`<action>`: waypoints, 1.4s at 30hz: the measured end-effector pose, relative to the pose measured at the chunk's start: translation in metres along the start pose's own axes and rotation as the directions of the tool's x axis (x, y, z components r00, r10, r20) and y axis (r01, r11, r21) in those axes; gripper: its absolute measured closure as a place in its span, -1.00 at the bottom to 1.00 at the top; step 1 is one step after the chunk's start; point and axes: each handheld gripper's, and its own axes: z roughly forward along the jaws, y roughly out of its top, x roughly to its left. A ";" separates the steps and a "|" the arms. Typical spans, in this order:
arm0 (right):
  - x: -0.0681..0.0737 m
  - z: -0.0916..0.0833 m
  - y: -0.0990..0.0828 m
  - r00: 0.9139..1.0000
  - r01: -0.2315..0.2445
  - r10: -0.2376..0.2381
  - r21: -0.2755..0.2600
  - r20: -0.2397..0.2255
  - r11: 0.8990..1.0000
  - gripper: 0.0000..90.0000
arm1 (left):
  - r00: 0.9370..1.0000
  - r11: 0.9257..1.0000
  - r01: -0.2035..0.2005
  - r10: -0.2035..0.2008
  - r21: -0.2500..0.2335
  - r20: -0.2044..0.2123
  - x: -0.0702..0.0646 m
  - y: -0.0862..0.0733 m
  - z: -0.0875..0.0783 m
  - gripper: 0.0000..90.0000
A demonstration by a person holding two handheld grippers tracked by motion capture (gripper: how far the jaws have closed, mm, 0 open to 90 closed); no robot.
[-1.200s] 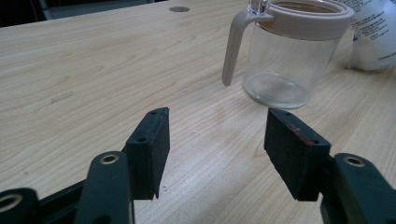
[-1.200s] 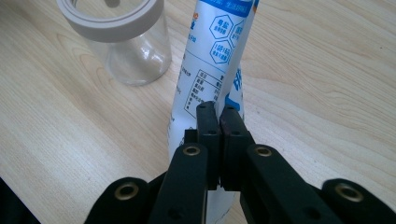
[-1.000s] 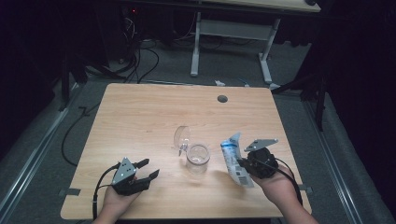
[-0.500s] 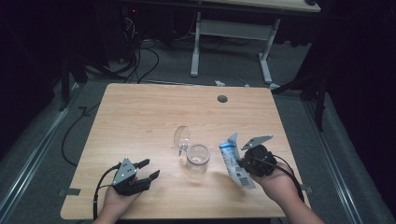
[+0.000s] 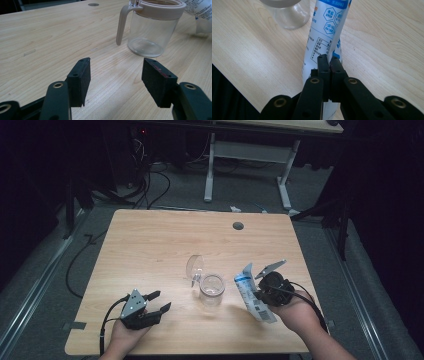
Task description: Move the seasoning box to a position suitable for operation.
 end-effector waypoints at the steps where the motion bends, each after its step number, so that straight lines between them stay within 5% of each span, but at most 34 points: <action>1: 0.000 0.000 -0.001 1.000 -0.004 0.004 0.004 -0.004 1.000 1.00 | 1.000 1.000 0.000 0.000 0.000 0.000 0.000 0.000 0.000 -0.10; 24: 0.000 0.000 0.005 0.999 0.020 -0.015 0.145 -0.037 0.989 1.00 | 1.000 1.000 -0.007 0.007 -0.002 0.011 -0.001 0.000 0.001 -0.10; 33: 0.000 0.000 0.005 0.999 0.025 -0.019 0.152 -0.044 0.988 1.00 | 0.999 1.000 -0.028 0.028 0.000 0.029 -0.006 0.001 0.002 -0.10; 36: 0.000 -0.003 0.006 0.999 0.028 -0.021 0.147 -0.047 0.989 1.00 | 0.998 1.000 -0.010 0.011 -0.021 0.065 -0.010 0.004 0.004 -0.10; 42: 0.000 -0.009 0.007 0.998 0.025 -0.017 0.138 -0.053 0.990 1.00 | 0.990 0.999 -0.039 0.039 -0.006 0.134 -0.037 0.016 0.022 -0.09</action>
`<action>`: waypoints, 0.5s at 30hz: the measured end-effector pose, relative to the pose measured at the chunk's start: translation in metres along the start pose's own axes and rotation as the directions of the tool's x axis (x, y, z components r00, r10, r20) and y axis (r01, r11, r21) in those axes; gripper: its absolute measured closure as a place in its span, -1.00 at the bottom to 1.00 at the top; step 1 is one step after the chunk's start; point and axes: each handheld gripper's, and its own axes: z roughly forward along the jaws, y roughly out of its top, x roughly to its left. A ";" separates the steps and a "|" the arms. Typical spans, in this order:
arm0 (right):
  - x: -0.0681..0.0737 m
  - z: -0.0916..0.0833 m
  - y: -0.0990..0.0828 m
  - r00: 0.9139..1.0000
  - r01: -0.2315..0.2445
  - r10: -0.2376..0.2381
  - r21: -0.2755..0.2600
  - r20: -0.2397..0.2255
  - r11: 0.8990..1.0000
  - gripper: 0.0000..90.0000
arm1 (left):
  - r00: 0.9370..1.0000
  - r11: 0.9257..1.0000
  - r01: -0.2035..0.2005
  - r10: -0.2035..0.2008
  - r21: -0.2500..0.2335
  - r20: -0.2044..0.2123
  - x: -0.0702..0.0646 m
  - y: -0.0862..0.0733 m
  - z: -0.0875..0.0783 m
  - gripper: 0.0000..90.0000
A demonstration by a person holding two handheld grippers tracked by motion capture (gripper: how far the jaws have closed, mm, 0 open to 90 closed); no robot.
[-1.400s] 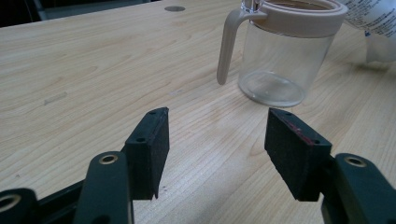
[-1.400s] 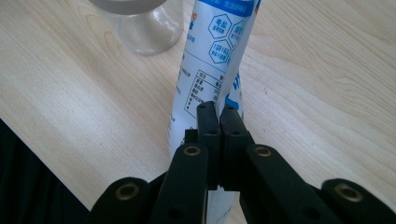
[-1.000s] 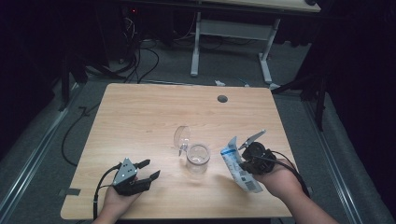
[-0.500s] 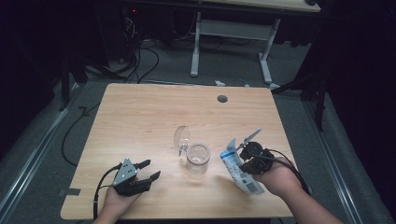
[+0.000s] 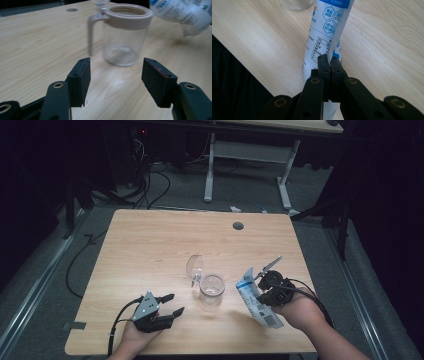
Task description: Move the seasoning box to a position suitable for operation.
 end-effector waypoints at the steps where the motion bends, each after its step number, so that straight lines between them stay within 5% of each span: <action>1: 0.000 -0.001 0.000 1.000 -0.001 0.001 0.001 0.000 1.000 1.00 | 1.000 1.000 -0.005 0.005 0.006 0.011 -0.003 0.001 0.003 -0.09; 7: 0.001 -0.005 0.002 1.000 0.008 -0.008 -0.006 -0.007 1.000 1.00 | 0.996 0.999 -0.015 0.012 0.039 0.084 -0.024 0.007 0.028 -0.12; 15: 0.003 -0.009 0.006 1.000 0.016 -0.016 -0.012 -0.007 1.000 1.00 | 0.986 0.999 -0.048 0.046 0.008 0.162 -0.053 0.023 0.061 -0.09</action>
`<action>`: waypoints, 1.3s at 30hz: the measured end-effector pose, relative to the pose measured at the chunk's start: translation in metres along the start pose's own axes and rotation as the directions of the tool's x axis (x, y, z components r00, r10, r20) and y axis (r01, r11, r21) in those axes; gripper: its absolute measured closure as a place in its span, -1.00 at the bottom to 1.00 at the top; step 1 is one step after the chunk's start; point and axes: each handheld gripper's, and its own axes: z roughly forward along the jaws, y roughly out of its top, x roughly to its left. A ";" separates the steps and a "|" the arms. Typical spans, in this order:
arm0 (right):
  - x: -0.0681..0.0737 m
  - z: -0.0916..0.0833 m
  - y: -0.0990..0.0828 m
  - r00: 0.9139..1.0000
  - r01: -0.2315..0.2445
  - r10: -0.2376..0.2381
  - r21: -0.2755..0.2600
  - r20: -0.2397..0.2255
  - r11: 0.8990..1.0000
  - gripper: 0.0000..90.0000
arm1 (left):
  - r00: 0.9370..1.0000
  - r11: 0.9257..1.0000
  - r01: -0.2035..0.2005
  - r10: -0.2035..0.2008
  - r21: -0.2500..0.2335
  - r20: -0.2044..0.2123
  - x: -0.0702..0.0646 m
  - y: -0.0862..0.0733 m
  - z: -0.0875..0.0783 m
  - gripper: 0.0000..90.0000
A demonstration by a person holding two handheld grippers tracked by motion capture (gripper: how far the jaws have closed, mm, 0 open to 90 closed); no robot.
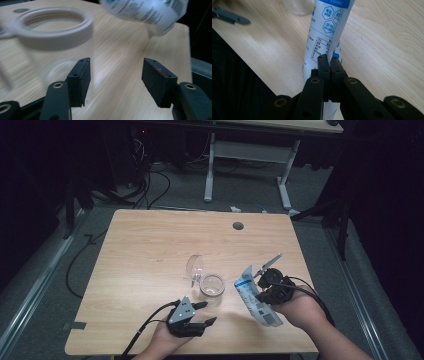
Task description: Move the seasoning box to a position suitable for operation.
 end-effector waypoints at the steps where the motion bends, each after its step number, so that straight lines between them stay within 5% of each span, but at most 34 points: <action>1: 0.000 0.000 0.000 1.000 0.000 0.000 -0.001 0.000 1.000 1.00 | 1.000 1.000 -0.006 0.006 -0.005 0.011 -0.003 0.003 0.004 -0.08; 6: 0.001 -0.001 0.003 1.000 -0.003 0.003 -0.003 -0.002 1.000 1.00 | 0.998 0.999 -0.044 0.045 -0.023 0.038 -0.011 0.015 0.020 -0.06; 10: 0.004 0.000 0.006 1.000 0.003 -0.003 0.000 -0.004 1.000 1.00 | 0.998 1.000 -0.024 0.024 -0.013 0.050 -0.013 0.012 0.025 -0.09; 14: 0.009 0.000 0.011 1.000 0.013 -0.013 0.003 -0.009 1.000 1.00 | 0.997 0.998 -0.062 0.062 0.009 0.040 -0.016 0.007 0.025 -0.09; 26: 0.030 -0.012 0.036 0.999 0.045 -0.045 -0.024 -0.022 0.999 1.00 | 0.998 0.999 -0.035 0.035 0.002 0.057 -0.021 0.001 0.021 -0.24; 39: 0.040 -0.014 0.047 0.998 0.044 -0.045 -0.026 -0.037 0.999 1.00 | 0.998 1.000 -0.018 0.019 -0.014 0.061 -0.035 0.013 0.049 -0.37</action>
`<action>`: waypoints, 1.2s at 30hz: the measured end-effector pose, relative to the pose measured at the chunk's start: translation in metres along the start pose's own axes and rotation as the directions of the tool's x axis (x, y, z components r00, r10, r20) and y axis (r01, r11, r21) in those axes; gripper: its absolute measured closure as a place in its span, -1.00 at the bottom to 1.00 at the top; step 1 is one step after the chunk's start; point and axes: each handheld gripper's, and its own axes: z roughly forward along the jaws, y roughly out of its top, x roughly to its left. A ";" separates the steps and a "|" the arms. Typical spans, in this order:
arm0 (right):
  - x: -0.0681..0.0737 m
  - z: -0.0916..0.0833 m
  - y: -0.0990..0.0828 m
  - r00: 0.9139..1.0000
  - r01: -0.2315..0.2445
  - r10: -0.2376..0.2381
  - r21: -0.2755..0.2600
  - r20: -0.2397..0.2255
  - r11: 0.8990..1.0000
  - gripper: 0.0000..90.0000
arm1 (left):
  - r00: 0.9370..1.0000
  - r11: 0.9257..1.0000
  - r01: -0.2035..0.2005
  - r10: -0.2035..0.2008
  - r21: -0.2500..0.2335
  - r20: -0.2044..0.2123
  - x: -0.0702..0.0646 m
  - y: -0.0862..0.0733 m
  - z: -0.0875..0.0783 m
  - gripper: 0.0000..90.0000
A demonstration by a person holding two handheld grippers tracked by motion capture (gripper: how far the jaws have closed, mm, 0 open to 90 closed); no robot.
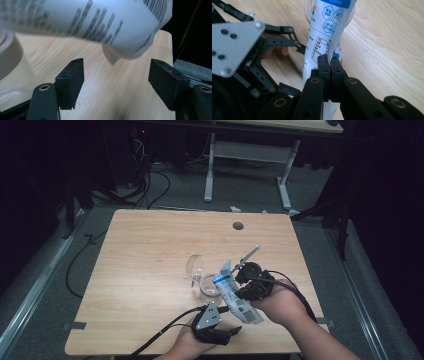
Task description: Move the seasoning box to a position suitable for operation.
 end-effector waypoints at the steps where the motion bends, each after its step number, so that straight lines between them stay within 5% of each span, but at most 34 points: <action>1: 0.000 0.000 0.000 1.000 0.000 0.000 0.001 0.000 1.000 1.00 | 1.000 1.000 -0.004 0.004 -0.001 -0.002 -0.001 0.001 0.003 -0.39; 11: 0.003 0.005 -0.001 1.000 -0.007 0.006 -0.011 -0.024 1.000 1.00 | 1.000 1.000 0.004 -0.004 0.007 -0.010 -0.005 0.001 0.016 -0.30; 19: 0.004 0.003 0.000 1.000 -0.007 0.006 -0.016 -0.022 1.000 1.00 | 0.999 1.000 -0.021 0.021 0.001 -0.029 -0.009 0.002 0.006 0.05; 25: 0.008 0.001 0.004 1.000 0.002 -0.003 -0.028 -0.019 1.000 0.99 | 0.999 1.000 -0.024 0.024 -0.004 -0.046 -0.012 0.004 -0.002 0.11; 31: 0.010 0.004 0.004 1.000 -0.008 0.008 -0.015 -0.005 1.000 0.99 | 0.995 0.997 -0.079 0.078 -0.002 -0.063 -0.020 0.007 -0.003 0.17; 36: 0.009 0.005 0.005 1.000 -0.010 0.010 -0.023 0.001 1.000 0.98 | 0.995 0.997 -0.071 0.069 -0.012 -0.078 -0.019 0.007 -0.007 0.21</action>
